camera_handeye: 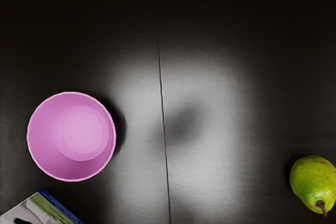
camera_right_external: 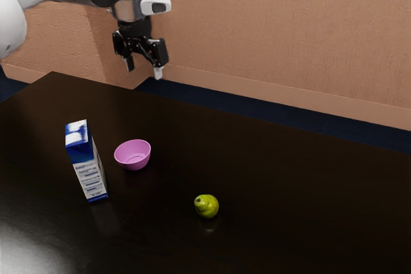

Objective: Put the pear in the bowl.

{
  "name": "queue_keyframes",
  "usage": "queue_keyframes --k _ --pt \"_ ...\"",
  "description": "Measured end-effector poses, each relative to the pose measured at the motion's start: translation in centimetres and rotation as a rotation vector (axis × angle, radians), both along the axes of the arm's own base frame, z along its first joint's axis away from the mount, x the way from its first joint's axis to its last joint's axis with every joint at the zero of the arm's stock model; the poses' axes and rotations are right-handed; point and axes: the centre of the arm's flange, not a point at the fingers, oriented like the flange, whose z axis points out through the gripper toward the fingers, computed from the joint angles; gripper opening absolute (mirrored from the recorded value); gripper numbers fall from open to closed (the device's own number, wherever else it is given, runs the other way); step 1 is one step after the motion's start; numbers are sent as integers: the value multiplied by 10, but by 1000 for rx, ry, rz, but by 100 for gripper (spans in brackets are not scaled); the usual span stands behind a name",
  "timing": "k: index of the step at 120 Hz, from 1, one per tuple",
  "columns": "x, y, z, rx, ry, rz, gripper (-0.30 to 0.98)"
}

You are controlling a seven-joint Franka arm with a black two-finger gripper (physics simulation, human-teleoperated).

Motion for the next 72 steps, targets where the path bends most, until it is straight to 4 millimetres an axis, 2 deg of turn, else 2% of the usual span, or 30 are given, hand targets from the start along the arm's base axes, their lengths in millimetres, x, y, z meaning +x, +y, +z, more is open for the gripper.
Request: queue_keyframes --k 11,17,25,35,43,50,63,72 --pt "0 3 -3 1 5 -8 69" --pt "1 -3 -5 1 9 -24 69" --pt "-1 -32 -14 2 25 -77 69" --pt "-7 -82 -25 4 43 -166 69" --pt "-14 -131 -50 15 74 -245 69" --pt "-22 -160 -81 24 103 -291 68" --pt "-27 -187 -130 40 145 -319 69" --pt "-23 -191 -166 45 179 -313 69"
